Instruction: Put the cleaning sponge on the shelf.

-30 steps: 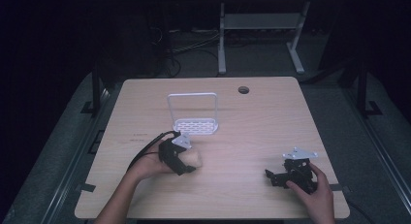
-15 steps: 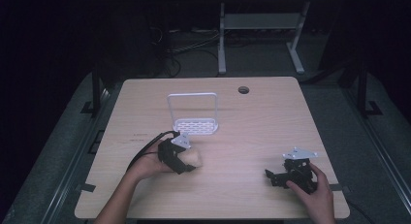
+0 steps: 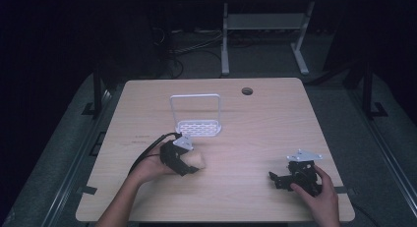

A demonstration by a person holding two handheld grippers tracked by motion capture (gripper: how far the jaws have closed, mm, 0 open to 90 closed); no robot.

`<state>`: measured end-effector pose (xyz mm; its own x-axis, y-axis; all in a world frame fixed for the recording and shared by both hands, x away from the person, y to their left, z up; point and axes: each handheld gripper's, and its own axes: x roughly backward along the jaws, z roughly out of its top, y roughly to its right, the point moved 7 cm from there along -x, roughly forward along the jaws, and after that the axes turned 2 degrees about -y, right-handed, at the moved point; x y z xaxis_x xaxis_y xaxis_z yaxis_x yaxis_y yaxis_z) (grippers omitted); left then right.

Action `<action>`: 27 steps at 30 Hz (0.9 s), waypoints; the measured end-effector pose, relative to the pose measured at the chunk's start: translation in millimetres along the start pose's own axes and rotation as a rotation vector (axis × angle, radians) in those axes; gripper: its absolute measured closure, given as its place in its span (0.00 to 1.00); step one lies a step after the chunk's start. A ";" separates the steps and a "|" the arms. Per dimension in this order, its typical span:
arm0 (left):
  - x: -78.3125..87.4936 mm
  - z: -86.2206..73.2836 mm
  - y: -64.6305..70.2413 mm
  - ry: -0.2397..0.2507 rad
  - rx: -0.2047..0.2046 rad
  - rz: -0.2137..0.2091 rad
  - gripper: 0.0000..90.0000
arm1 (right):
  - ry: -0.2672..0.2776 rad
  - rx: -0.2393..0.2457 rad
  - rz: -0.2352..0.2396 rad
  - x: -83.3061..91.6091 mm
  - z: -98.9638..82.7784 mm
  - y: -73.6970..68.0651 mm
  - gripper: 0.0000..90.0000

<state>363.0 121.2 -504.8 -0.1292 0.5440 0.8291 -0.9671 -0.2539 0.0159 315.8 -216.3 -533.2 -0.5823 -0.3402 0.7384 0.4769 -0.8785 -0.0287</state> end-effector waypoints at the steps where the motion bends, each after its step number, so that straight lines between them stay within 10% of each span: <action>1: 0.4 0.0 -0.4 0.002 0.008 0.004 0.28 | 0.000 0.000 0.000 0.0 0.0 0.0 0.01; 27: 14.3 11.6 -17.0 0.075 0.231 0.196 0.28 | 0.000 0.000 0.000 0.0 0.0 -0.1 0.01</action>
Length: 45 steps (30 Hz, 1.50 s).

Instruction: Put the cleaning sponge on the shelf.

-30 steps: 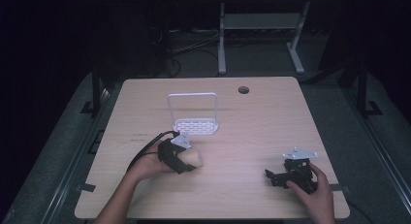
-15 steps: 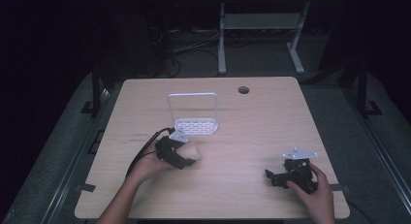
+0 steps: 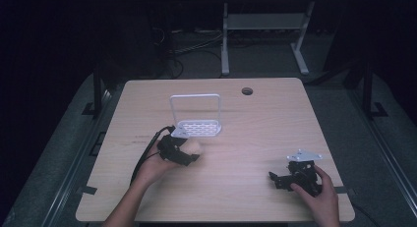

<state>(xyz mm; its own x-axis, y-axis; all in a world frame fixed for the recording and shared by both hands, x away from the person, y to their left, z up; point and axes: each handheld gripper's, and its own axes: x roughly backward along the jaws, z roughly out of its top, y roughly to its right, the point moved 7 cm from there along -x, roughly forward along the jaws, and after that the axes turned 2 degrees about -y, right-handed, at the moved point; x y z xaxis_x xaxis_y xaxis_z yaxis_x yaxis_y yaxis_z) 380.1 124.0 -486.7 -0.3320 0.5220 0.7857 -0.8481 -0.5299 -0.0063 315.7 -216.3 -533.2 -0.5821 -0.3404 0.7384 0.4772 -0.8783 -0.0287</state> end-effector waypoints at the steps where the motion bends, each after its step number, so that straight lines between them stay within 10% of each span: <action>1: -0.1 0.7 0.0 -0.001 0.002 0.003 0.28 | 0.000 0.000 0.000 0.0 0.0 0.0 0.01; 45: -27.2 52.4 -32.7 0.052 0.058 0.057 0.28 | 0.000 0.000 0.000 0.0 0.0 0.0 0.01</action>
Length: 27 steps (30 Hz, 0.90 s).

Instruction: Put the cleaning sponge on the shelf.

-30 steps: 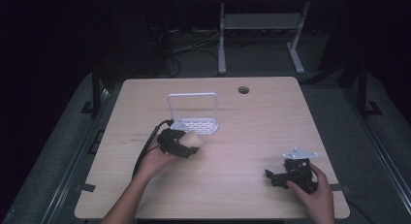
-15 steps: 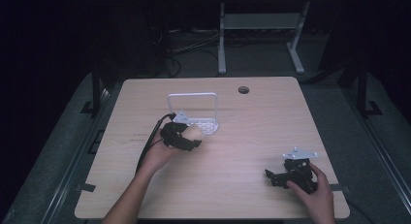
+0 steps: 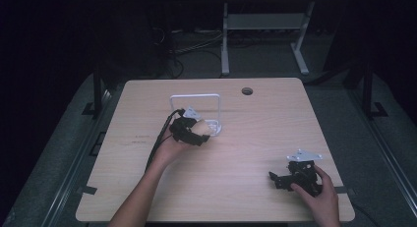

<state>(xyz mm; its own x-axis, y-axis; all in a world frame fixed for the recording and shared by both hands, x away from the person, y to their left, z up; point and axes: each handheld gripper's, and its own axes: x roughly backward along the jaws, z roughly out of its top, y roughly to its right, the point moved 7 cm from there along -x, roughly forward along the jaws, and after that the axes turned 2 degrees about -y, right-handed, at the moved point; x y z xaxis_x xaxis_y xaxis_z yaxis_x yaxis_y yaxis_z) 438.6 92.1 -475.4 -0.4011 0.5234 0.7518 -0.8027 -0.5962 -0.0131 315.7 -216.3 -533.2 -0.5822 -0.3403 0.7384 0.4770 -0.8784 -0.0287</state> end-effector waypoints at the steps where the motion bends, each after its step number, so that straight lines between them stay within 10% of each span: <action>1: -0.9 0.9 -0.8 -0.001 -0.001 0.002 0.28 | 0.000 0.000 0.000 0.0 0.0 0.0 0.01; 27: -36.0 9.7 -15.2 -0.035 0.025 0.061 0.28 | 0.000 0.000 0.000 0.0 0.0 0.0 0.01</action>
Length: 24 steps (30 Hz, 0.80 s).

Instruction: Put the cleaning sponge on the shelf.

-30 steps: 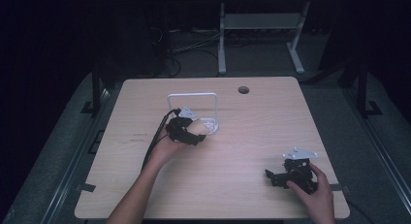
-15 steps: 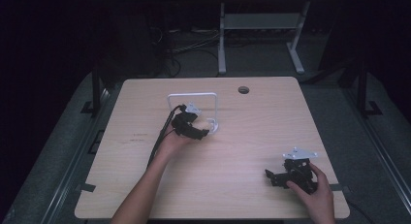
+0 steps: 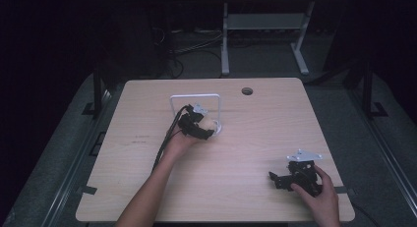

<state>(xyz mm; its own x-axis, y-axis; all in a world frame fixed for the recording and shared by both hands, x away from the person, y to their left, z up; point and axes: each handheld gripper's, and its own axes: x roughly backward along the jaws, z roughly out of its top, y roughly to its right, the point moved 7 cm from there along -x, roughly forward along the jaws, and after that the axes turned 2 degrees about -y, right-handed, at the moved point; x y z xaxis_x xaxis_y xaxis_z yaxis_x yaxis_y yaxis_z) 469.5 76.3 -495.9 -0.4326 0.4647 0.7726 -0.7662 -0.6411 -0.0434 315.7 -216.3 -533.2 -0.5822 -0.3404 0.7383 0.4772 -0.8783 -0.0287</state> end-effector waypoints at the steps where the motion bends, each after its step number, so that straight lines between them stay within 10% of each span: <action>1: -1.0 0.2 0.4 0.000 0.005 -0.001 0.28 | 0.000 0.000 0.000 0.0 0.0 0.0 0.01; 24: -6.3 1.7 -1.4 -0.017 0.003 0.018 0.22 | 0.001 0.001 0.000 0.2 -0.3 -0.3 0.01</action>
<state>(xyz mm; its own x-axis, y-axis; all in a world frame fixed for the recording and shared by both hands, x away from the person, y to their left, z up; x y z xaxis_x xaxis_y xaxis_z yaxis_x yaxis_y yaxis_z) 474.2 73.2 -499.6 -0.4381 0.4424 0.7825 -0.7568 -0.6513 -0.0555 315.3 -216.1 -533.2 -0.5827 -0.3403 0.7380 0.4774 -0.8782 -0.0280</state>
